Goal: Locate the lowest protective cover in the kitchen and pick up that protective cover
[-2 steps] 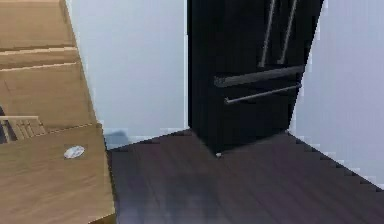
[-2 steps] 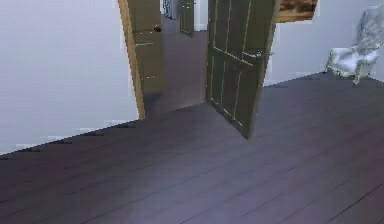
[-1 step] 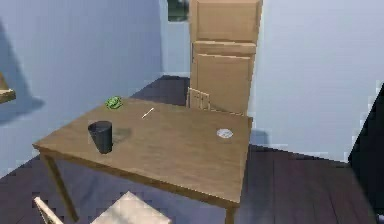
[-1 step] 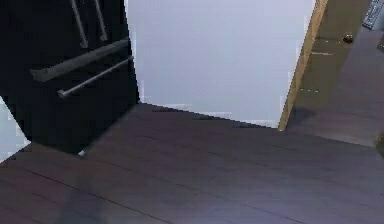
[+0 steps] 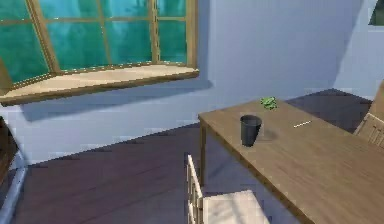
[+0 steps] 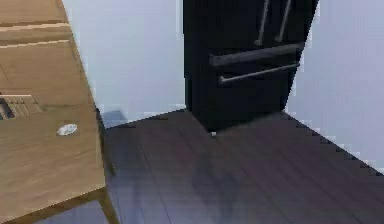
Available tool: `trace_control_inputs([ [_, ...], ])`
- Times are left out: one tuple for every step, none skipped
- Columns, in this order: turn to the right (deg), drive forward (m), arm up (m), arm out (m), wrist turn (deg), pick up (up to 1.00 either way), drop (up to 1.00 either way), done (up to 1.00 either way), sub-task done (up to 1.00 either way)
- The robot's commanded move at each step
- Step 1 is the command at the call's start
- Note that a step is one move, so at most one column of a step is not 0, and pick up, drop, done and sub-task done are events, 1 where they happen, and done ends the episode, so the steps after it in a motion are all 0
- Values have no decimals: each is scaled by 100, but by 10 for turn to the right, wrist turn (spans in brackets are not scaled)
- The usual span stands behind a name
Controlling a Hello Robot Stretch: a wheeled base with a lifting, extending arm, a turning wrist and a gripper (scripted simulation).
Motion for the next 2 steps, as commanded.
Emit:
trace_control_inputs([
  [-300, 0, 0, 0, 0, 0, 0, 0, 0],
  [-30, 0, 0, 0, 0, 0, 0, 0, 0],
])
